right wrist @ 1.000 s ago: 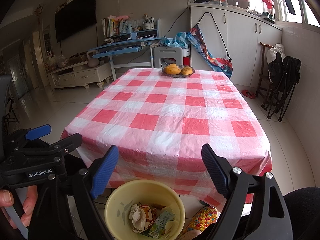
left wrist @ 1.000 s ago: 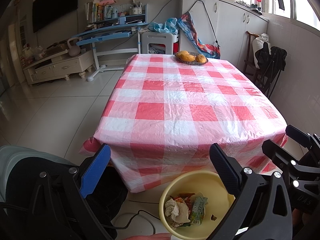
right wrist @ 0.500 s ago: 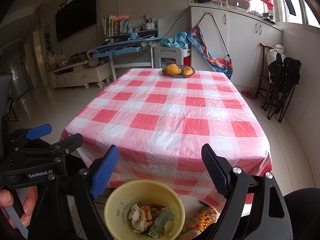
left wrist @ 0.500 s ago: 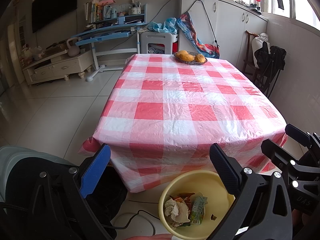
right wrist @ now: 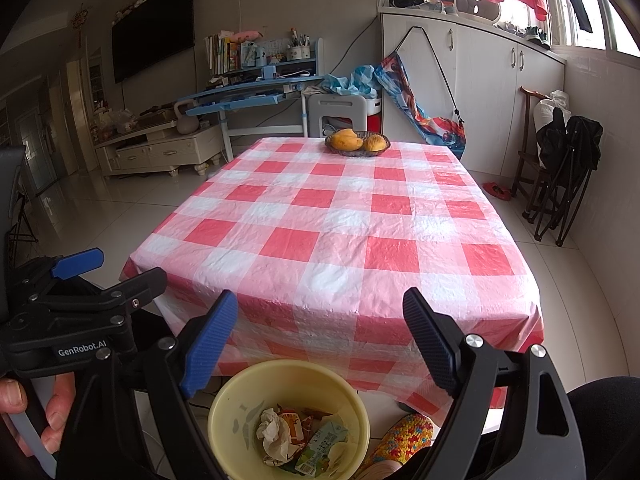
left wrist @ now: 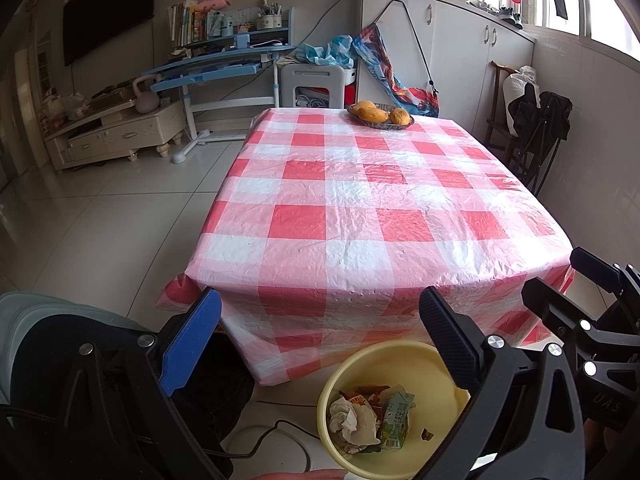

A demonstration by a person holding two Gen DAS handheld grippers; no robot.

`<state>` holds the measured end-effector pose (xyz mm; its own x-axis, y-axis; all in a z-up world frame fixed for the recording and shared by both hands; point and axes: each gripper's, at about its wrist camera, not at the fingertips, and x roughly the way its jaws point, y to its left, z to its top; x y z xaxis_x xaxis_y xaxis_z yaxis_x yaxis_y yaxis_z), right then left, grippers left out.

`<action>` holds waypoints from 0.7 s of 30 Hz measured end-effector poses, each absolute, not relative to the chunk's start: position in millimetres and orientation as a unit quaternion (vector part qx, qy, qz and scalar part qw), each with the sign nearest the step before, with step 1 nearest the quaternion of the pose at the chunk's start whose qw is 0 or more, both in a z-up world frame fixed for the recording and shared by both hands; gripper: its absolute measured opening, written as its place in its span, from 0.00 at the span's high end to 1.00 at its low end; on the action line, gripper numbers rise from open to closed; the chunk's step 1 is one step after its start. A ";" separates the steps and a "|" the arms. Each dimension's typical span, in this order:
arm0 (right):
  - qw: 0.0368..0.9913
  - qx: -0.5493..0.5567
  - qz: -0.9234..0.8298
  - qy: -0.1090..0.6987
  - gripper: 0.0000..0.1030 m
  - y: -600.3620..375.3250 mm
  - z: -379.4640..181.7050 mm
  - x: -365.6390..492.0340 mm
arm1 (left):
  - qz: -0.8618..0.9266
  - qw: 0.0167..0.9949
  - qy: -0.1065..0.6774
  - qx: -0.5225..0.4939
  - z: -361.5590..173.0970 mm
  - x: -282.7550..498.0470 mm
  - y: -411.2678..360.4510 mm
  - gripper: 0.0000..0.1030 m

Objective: Collect trash

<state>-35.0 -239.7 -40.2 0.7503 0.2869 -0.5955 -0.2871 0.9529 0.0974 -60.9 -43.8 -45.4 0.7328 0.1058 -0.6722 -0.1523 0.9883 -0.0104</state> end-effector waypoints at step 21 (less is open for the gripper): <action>0.936 -0.002 0.153 0.318 0.21 -237.5 -40.2 -34.5 | 0.069 0.930 0.359 -0.032 -45.3 -60.6 -44.0 0.07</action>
